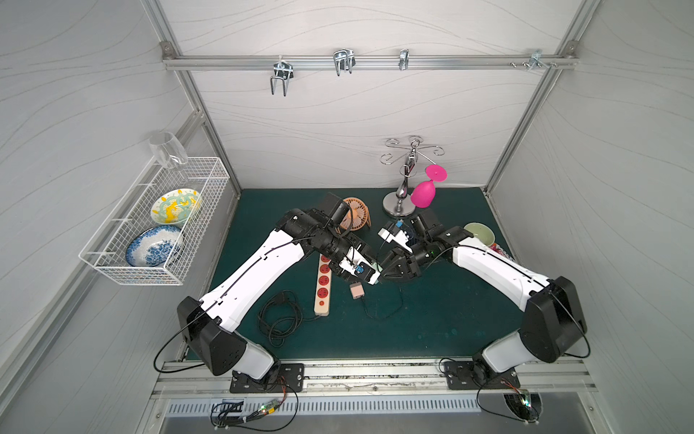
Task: Plug the desk fan into the power strip
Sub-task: Pick up the plug from the center of the board.
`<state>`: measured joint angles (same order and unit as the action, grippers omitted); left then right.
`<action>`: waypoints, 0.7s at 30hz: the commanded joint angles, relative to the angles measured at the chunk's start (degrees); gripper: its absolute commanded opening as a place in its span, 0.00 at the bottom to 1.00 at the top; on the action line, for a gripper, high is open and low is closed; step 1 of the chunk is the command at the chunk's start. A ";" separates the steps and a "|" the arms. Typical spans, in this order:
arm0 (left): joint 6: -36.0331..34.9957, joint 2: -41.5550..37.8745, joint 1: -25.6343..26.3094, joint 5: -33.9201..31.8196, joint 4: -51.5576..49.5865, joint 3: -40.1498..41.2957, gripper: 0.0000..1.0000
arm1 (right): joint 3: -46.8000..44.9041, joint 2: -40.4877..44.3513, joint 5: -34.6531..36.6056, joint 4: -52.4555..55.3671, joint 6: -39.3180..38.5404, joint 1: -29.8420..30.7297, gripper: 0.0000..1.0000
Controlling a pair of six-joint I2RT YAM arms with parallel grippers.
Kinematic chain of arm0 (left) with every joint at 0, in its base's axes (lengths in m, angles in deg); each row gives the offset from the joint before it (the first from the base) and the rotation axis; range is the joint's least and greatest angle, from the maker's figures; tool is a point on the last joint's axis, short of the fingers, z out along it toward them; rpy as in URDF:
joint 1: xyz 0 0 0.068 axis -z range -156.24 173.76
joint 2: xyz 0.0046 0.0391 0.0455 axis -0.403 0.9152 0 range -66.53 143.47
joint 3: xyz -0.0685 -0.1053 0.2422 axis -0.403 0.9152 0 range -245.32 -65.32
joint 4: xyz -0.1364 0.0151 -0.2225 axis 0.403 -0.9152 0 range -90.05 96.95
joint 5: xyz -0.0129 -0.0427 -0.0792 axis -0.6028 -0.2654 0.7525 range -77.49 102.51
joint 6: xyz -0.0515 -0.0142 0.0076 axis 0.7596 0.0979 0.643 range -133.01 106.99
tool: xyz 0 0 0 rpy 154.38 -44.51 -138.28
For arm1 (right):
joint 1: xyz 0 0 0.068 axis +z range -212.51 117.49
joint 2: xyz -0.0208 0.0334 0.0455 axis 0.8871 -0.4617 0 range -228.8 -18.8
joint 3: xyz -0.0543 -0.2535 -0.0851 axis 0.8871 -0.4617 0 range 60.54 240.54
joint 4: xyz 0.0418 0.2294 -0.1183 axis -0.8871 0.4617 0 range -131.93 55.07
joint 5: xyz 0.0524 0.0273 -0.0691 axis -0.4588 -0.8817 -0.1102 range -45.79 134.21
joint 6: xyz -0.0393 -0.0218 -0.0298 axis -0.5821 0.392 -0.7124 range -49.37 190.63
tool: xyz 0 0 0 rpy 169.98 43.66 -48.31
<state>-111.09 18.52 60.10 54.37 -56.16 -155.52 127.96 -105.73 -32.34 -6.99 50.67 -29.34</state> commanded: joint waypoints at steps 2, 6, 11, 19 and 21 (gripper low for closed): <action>-0.13 0.72 0.88 1.16 -2.14 0.43 0.44 | -0.06 0.98 -2.12 -1.71 0.31 -0.71 0.00; 2.54 0.68 0.93 0.75 -2.01 -0.39 0.26 | -0.06 1.18 -1.84 -2.04 0.66 -1.09 0.00; 8.75 -0.71 0.88 -3.81 1.41 1.53 0.14 | -2.55 4.40 5.95 -3.94 4.84 -1.96 0.43; 14.03 -3.80 -2.51 -11.54 1.67 6.78 0.04 | -10.65 14.28 26.40 -8.19 17.36 -10.05 0.99; 15.61 -4.17 -4.26 -13.07 2.02 8.31 0.04 | -12.73 17.15 30.48 -9.25 19.66 -12.75 0.99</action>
<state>-99.71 15.94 58.13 44.65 -54.98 -148.06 117.27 -91.55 -11.77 -14.27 64.33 -39.26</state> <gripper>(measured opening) 0.469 0.992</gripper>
